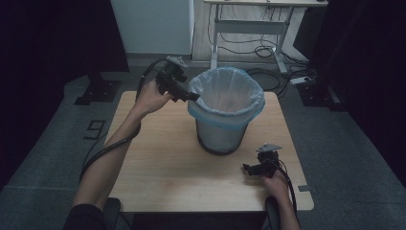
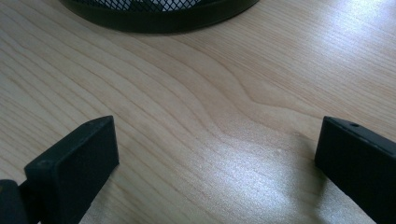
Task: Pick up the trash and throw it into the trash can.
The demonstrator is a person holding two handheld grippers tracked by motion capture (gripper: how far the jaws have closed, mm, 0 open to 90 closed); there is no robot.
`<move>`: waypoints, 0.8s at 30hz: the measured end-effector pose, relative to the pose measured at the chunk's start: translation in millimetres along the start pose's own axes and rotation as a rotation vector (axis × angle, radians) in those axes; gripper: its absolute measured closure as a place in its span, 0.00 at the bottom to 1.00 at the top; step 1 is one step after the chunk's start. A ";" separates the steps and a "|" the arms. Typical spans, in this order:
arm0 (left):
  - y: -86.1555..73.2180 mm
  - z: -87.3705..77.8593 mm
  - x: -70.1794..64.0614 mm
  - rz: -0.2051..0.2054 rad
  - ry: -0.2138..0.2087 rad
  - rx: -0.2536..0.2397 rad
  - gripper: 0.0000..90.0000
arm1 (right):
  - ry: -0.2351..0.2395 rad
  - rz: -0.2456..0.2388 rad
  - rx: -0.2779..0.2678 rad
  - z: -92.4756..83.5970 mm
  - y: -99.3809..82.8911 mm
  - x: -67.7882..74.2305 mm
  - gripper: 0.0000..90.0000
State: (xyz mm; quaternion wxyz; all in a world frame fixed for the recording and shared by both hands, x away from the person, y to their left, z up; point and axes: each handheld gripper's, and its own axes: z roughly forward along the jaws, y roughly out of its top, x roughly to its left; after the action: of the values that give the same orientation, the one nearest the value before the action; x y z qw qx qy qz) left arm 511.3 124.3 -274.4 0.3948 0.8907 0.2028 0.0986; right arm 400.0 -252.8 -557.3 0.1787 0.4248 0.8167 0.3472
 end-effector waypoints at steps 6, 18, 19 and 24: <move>-13.2 -9.7 -0.2 0.009 0.019 0.003 0.00 | 0.000 0.000 0.000 0.0 0.0 0.0 0.00; -41.6 -30.3 0.4 0.000 0.050 -0.012 0.00 | -0.003 0.002 -0.001 -0.1 -0.2 0.3 0.00; -44.0 -31.7 0.7 -0.003 0.053 -0.013 0.00 | -0.004 0.002 0.000 -0.1 -0.2 0.3 0.00; -56.7 -38.3 1.9 -0.012 0.064 -0.023 0.00 | -0.003 0.002 0.000 -0.1 -0.1 0.4 0.00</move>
State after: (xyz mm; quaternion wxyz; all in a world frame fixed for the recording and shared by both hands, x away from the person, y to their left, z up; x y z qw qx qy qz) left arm 484.0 184.9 -290.8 0.3990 0.8811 0.2196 0.1271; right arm 399.7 -252.6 -557.3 0.1799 0.4262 0.8159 0.3468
